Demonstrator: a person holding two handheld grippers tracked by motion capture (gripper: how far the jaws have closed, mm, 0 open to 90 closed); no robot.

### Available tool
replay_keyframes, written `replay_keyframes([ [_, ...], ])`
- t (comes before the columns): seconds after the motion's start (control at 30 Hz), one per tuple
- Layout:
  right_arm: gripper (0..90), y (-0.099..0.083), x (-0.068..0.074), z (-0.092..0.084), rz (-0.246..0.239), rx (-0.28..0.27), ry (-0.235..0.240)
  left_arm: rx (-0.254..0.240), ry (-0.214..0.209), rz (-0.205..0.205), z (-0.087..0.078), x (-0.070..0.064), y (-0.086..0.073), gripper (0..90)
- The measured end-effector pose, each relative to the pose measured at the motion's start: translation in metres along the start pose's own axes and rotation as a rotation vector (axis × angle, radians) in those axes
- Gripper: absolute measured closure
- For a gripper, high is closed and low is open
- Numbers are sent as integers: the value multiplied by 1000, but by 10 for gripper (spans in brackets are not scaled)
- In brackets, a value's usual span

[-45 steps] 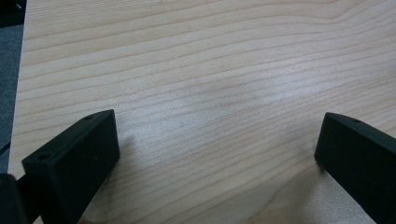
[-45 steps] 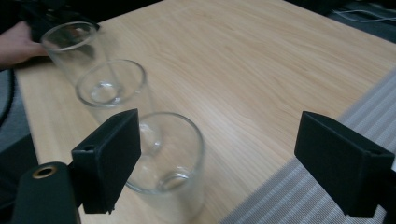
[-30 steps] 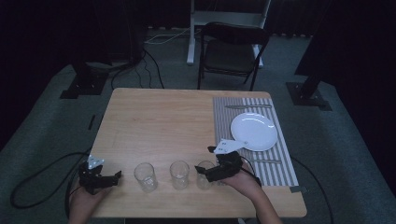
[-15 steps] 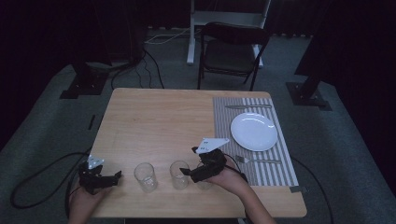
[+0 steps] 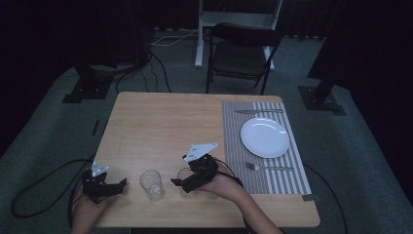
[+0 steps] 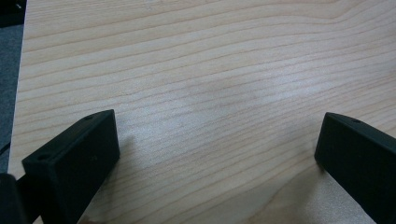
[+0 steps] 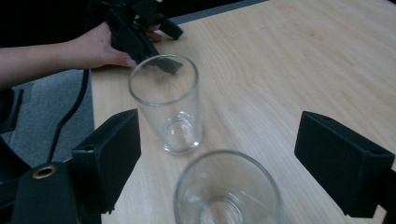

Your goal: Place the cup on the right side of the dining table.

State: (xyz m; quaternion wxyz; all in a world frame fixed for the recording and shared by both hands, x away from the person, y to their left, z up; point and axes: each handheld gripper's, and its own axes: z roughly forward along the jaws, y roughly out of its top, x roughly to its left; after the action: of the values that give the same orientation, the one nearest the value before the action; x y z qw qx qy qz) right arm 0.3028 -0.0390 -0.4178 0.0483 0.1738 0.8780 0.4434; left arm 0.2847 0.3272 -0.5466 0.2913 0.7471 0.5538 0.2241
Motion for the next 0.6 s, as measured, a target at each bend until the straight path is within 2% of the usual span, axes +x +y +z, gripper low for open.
replay_keyframes([
  [0.33,142,16,11,30,-36,50,43,0,0,0,0,0,0,2],
  [0.6,142,27,18,55,-60,113,73,0,0,0,0,0,0,2],
])
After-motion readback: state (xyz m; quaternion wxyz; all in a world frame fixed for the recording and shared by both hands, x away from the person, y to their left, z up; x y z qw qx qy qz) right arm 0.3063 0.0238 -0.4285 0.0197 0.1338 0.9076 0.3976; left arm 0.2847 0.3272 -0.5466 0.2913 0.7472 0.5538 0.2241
